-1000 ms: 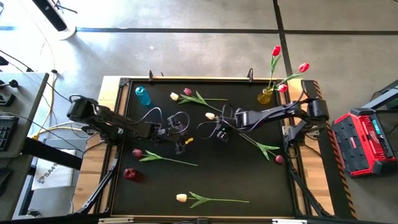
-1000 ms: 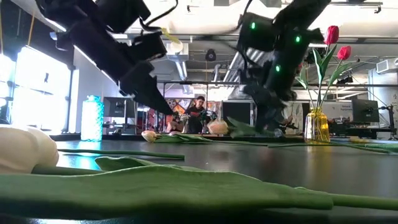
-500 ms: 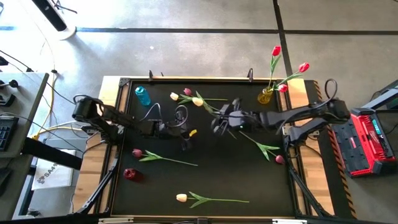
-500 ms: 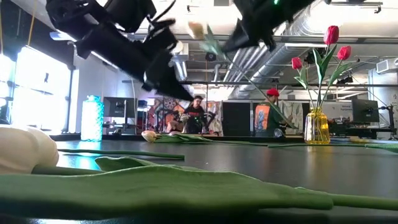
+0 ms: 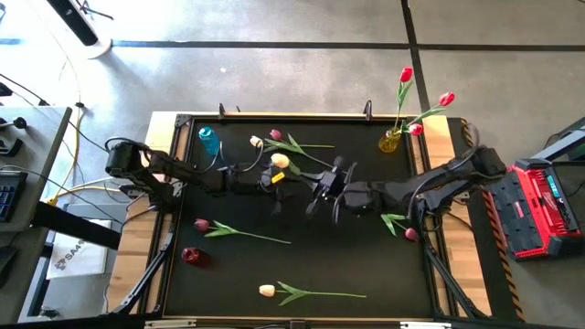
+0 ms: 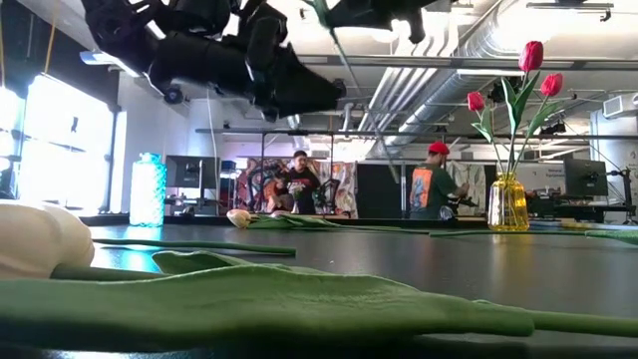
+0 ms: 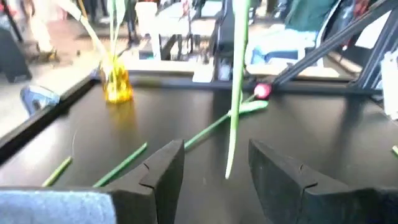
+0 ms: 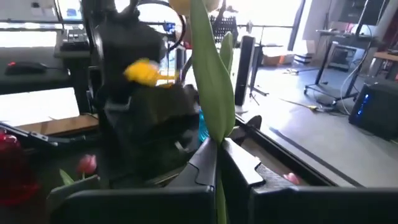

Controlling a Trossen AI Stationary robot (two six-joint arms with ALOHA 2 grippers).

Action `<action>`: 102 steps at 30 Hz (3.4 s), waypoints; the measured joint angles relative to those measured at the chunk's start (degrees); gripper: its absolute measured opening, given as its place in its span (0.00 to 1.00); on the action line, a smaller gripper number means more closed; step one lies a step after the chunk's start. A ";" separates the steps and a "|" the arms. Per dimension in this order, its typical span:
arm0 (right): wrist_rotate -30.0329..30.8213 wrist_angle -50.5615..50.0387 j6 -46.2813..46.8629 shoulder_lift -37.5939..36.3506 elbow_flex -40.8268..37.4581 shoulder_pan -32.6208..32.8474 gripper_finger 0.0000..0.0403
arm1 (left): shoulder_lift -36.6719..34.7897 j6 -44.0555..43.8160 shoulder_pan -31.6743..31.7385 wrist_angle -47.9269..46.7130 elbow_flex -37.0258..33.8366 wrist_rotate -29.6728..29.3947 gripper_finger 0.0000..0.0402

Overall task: Sort flowers into vase by color
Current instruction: Put the middle white tulip into the blue vase

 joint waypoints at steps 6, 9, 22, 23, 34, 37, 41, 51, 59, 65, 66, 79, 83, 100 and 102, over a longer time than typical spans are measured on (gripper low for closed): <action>4.05 8.82 -1.58 6.54 -0.02 0.51 0.00 | 0.00 2.23 0.12 3.34 0.00 3.24 0.42; 4.16 13.28 -2.87 8.20 -0.02 0.47 0.00 | 0.00 2.45 0.12 3.34 0.00 3.22 0.42; 6.35 43.36 -4.43 8.84 -13.31 1.01 0.00 | 0.00 3.42 1.01 5.08 0.00 2.65 0.26; 4.93 47.82 -4.39 8.84 -15.75 0.85 0.00 | 0.00 3.42 1.21 5.70 0.00 2.65 0.26; -8.25 58.73 -4.22 8.86 -22.45 -1.84 0.00 | 0.00 4.26 4.03 6.92 0.00 9.32 0.26; -14.18 57.37 -3.93 8.86 -21.27 -3.43 0.00 | 0.00 4.85 4.21 6.94 0.00 10.93 0.26; -17.83 53.47 -3.08 8.86 -19.77 -4.73 0.00 | 0.00 5.34 4.21 7.35 0.00 15.24 0.26; -17.74 52.81 -5.05 8.86 -19.06 -4.75 0.00 | 0.00 5.19 4.19 8.01 0.02 16.70 0.26; -16.65 52.42 -5.90 8.85 -19.06 -3.63 0.00 | 0.00 5.32 4.19 8.64 0.02 16.13 0.11; -16.95 51.41 -5.47 8.85 -19.06 -3.62 0.00 | 0.00 5.32 4.23 8.44 0.02 16.11 0.02; -16.97 51.13 -5.47 8.84 -19.06 -3.62 0.00 | 0.01 5.32 4.23 8.37 0.02 16.09 0.02; -6.07 49.60 -9.07 8.80 -19.19 -2.26 0.17 | -2.43 4.73 6.06 1.21 0.06 14.71 0.00; 6.18 49.54 -10.18 8.73 -19.19 -0.14 0.23 | -8.75 7.15 8.00 -9.55 0.08 7.34 0.00; 16.18 25.24 10.13 8.73 -19.19 3.93 0.27 | -48.61 8.61 29.75 -44.35 0.09 -7.40 0.00; 16.10 22.81 12.94 8.73 -19.19 3.40 0.27 | -51.72 7.76 31.26 -47.29 0.09 -7.50 0.00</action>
